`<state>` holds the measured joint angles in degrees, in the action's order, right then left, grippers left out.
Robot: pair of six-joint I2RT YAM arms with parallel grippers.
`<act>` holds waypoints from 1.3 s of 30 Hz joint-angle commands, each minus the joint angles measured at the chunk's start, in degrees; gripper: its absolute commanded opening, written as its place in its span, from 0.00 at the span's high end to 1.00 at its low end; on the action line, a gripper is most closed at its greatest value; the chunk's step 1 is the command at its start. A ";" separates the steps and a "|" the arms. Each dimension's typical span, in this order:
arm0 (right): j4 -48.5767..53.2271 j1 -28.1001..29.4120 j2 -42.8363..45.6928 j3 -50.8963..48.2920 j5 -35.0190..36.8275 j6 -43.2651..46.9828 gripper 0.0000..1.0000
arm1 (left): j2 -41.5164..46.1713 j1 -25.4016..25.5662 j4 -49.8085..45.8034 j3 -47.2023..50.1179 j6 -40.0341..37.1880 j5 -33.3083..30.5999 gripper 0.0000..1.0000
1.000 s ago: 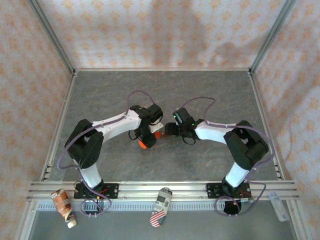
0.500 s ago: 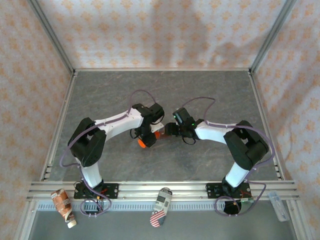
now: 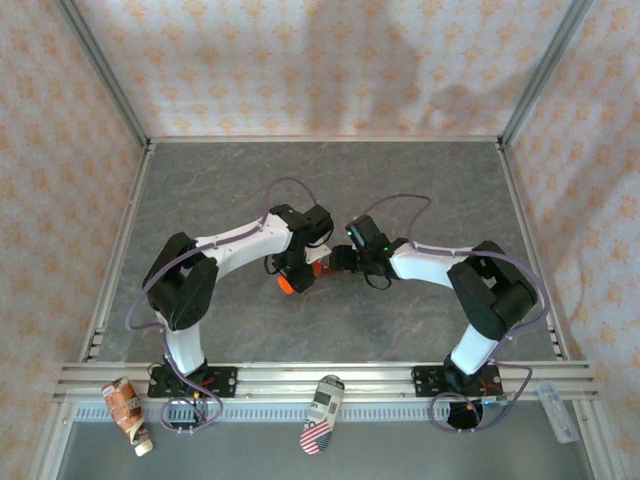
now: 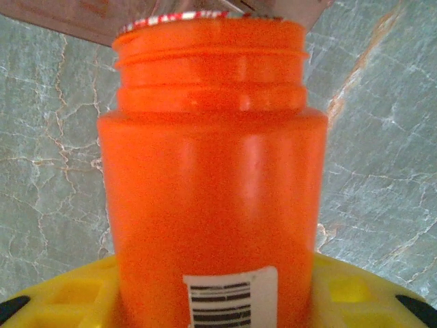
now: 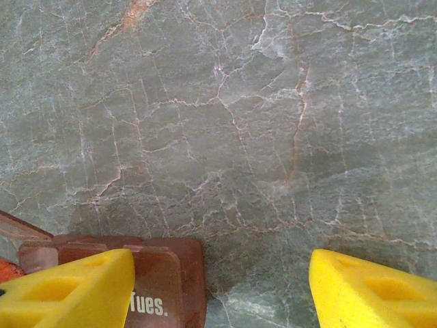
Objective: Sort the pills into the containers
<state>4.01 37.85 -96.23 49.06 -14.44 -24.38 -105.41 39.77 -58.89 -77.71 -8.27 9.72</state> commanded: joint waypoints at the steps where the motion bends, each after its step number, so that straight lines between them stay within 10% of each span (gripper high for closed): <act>1: 0.55 0.39 -0.76 -0.60 0.55 -0.38 0.32 | -1.10 0.54 -3.37 -2.13 -1.68 -2.40 1.00; 39: 0.38 0.39 -1.25 -0.35 0.11 -0.65 0.32 | -6.83 2.50 -9.22 -8.33 -3.16 -7.84 1.00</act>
<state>4.01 37.85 -96.25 49.06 -14.46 -24.45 -110.93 41.65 -66.48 -84.75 -10.59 3.60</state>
